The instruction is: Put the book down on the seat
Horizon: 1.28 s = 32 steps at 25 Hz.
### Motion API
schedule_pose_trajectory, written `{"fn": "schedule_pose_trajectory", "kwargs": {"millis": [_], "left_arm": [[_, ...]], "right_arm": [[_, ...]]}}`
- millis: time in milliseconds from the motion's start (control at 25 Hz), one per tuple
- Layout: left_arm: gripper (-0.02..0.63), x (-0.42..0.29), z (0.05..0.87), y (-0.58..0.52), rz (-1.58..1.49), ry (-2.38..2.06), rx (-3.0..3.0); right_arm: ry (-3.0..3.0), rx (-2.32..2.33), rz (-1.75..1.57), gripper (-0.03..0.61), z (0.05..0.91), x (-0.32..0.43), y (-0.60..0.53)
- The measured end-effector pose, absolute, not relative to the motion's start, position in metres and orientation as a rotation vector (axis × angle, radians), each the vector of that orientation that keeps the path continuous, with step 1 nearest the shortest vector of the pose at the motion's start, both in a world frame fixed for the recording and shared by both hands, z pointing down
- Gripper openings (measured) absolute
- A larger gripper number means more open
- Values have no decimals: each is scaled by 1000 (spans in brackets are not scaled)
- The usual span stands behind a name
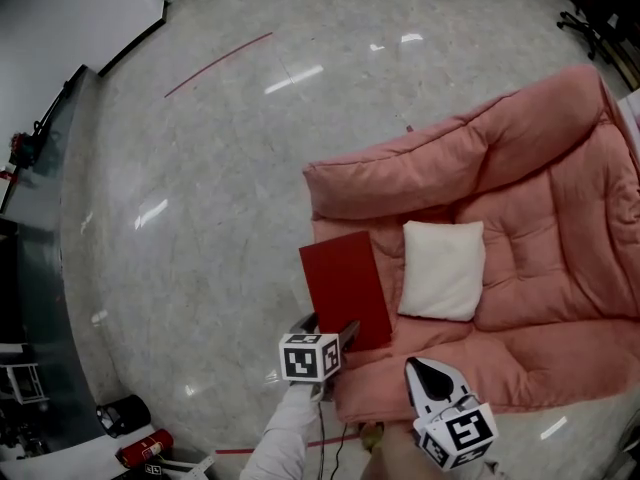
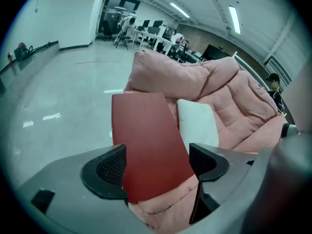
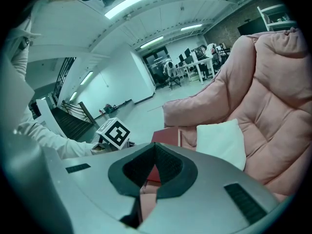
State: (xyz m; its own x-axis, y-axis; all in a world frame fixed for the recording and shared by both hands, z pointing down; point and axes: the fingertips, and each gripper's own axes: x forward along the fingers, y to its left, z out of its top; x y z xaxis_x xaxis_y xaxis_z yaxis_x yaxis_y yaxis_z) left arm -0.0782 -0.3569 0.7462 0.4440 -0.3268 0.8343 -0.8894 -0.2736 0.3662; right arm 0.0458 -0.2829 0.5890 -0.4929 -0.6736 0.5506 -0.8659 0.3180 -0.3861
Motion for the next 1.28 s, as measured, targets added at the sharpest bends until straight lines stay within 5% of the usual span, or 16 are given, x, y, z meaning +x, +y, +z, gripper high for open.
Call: {"fn": "schedule_pose_trajectory", "kwargs": {"millis": [520, 960, 1280], "left_arm": [[369, -79, 679, -326, 660, -1061, 1884], [67, -81, 586, -260, 576, -1163, 2023], [11, -88, 538, -210, 538, -1198, 2070]], "right_arm": [[-2367, 1343, 850, 0, 554, 22, -270], [-2405, 1322, 780, 0, 513, 6, -224], [-2440, 1286, 717, 0, 487, -6, -191]]}}
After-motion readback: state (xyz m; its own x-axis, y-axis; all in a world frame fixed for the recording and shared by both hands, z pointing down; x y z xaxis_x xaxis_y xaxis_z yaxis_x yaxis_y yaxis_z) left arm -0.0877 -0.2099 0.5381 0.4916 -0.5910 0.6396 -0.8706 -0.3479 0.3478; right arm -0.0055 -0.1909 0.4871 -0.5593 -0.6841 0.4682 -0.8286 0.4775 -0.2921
